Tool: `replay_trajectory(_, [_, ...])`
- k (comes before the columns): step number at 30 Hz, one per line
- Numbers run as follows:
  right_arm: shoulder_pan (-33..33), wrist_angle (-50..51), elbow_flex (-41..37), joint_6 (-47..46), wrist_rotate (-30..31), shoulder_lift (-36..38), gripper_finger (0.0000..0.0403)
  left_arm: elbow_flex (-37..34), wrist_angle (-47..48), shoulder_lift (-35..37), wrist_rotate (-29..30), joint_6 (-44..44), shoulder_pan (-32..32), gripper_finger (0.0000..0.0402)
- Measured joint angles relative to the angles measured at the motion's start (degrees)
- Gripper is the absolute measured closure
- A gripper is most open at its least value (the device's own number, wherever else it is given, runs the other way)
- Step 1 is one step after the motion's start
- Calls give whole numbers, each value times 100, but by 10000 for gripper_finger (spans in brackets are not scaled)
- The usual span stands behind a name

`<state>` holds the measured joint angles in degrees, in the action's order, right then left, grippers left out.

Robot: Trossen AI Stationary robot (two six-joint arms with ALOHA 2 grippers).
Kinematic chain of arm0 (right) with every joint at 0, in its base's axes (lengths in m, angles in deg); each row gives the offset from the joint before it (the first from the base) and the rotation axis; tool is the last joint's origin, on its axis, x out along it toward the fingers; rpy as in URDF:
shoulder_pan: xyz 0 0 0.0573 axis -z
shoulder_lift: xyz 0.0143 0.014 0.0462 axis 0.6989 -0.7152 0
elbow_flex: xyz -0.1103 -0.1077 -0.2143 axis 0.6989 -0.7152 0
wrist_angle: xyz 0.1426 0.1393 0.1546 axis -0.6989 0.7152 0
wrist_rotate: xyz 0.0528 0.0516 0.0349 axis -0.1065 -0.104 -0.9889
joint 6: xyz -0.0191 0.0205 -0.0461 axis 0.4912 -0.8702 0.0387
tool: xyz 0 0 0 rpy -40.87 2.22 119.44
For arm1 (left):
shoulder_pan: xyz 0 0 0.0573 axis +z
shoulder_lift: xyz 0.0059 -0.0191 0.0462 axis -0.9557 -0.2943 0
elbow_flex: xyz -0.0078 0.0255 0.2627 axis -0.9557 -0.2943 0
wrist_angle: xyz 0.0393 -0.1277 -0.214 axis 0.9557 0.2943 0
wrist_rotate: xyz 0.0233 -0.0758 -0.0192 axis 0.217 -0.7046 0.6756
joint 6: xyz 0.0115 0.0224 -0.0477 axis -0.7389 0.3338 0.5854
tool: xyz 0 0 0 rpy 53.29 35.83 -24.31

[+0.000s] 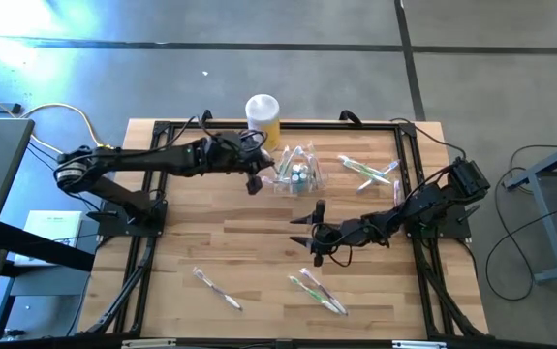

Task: Pick & Place toothbrushing station
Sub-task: Put the purple toothbrush into the transparent organizer

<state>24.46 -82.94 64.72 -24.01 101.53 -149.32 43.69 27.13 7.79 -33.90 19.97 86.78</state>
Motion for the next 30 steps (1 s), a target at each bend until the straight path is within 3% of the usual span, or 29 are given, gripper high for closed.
replay_trajectory(13, [0,26,-2,0,0,0,195,-8,-38,-707,31,2,2,382])
replay_trajectory(30, [0,24,0,0,0,0,195,-8,35,-776,-126,305,-2,370])
